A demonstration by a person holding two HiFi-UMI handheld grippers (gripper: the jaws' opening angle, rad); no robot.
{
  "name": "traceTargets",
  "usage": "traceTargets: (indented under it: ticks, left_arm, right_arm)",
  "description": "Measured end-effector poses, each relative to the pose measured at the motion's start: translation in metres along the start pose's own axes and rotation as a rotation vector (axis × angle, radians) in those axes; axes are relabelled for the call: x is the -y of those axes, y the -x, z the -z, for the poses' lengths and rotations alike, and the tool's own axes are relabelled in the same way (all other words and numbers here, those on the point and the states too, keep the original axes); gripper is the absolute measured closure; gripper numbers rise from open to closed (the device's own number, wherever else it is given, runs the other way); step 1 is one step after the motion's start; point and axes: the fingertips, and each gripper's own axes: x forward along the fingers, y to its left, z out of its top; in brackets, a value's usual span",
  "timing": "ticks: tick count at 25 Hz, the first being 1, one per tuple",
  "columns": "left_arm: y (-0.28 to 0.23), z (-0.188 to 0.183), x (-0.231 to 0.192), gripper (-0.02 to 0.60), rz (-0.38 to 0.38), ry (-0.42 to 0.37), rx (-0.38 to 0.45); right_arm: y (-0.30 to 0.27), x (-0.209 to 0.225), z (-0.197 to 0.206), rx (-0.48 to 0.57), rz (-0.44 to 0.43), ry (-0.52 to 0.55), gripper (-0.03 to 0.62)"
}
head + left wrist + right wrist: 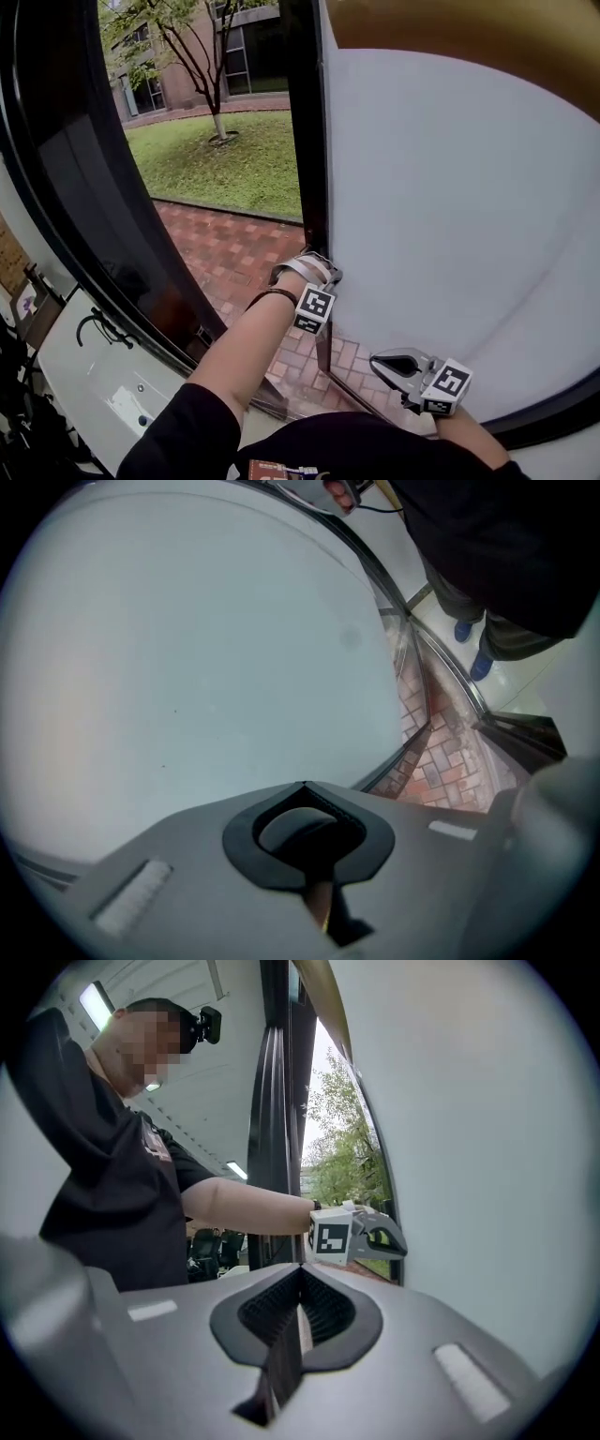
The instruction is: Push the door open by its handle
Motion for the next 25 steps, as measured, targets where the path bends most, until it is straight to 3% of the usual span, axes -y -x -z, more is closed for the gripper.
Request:
traceTargets:
  ticks: [8, 13, 16, 17, 19, 22, 25]
  left_arm:
    - [-0.071, -0.018, -0.062, 0.581, -0.008, -0.035, 0.15]
    - [-0.109, -0.04, -0.104, 0.581, 0.076, -0.022, 0.211]
    - [-0.116, -0.055, -0.129, 0.49, 0.117, -0.068, 0.199]
    - [-0.114, -0.055, -0.136, 0.447, 0.105, -0.034, 0.209]
    - [-0.105, -0.048, -0.147, 0.371, 0.041, 0.127, 0.261]
    - [-0.085, -0.027, -0.149, 0.365, -0.096, 0.412, 0.351]
    - [-0.083, -0.01, -0.147, 0.365, -0.128, 0.731, 0.429]
  right_arm:
    - [0.02, 0.054, 0.008, -0.021, 0.117, -0.019, 0.594]
    - [0.044, 0.103, 0.001, -0.047, 0.107, 0.015, 0.594]
    - [0.059, 0.128, -0.014, -0.03, 0.108, 0.007, 0.594]
    - [0.058, 0.135, -0.016, -0.023, 0.112, 0.008, 0.594]
    - [0.053, 0.145, -0.01, -0.017, 0.106, 0.01, 0.594]
    - [0.042, 0.158, -0.016, -0.017, 0.107, 0.025, 0.594]
    - [0.04, 0.187, -0.03, 0.004, 0.127, 0.001, 0.594]
